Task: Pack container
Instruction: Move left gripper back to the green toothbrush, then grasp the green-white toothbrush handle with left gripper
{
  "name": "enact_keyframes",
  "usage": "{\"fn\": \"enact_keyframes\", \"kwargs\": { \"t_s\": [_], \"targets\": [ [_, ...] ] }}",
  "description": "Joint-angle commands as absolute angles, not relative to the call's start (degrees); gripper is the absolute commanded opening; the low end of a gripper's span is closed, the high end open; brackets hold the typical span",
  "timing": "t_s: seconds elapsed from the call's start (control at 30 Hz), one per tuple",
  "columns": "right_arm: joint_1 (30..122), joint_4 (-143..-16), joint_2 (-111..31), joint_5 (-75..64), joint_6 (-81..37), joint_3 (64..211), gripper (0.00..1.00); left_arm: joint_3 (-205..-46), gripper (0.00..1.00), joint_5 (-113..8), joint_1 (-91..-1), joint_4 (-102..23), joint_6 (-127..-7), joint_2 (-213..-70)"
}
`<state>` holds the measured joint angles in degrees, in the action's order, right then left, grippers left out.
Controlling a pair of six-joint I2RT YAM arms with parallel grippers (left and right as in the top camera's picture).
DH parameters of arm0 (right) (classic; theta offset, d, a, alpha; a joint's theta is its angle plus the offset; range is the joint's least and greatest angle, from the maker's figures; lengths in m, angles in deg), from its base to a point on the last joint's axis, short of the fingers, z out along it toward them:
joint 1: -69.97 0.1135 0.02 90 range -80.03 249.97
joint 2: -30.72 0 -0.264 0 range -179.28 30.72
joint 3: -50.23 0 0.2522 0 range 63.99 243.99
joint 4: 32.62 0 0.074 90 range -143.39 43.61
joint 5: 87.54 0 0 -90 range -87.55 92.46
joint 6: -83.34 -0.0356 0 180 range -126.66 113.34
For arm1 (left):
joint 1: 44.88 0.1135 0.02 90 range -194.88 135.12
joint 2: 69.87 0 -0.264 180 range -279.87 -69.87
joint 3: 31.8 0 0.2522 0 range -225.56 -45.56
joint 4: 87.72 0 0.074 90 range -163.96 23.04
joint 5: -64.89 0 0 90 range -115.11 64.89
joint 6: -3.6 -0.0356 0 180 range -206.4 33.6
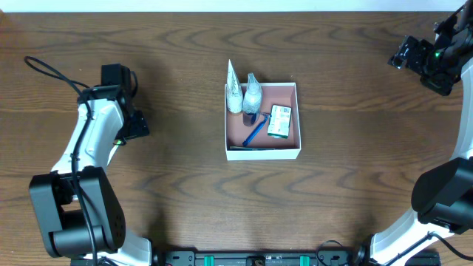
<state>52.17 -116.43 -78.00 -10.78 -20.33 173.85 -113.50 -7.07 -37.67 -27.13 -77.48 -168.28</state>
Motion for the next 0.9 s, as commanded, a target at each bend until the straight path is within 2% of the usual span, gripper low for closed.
{"fn": "enact_keyframes", "kwargs": {
  "t_s": [0.0, 0.17, 0.4, 0.67, 0.87],
  "targets": [
    [51.9, -116.5, -77.6, -10.8, -21.0, 174.5, 0.99, -113.3, 0.98, -11.0, -35.4, -28.2, -87.2, -168.8],
    [51.9, -116.5, -77.6, -10.8, -21.0, 174.5, 0.99, -113.3, 0.98, -20.4, -31.6, -28.7, -96.5, -168.8],
    [51.9, -116.5, -77.6, -10.8, -21.0, 174.5, 0.99, -113.3, 0.98, -24.7, -26.2, -28.7, -97.6, -168.8],
    [51.9, -116.5, -77.6, -10.8, -21.0, 174.5, 0.99, -113.3, 0.98, -38.8, -23.4, -29.5, -104.8, -171.0],
    [51.9, -116.5, -77.6, -10.8, -21.0, 174.5, 0.99, -113.3, 0.98, -39.7, -23.4, -29.1, -104.8, -176.0]
  ]
}}
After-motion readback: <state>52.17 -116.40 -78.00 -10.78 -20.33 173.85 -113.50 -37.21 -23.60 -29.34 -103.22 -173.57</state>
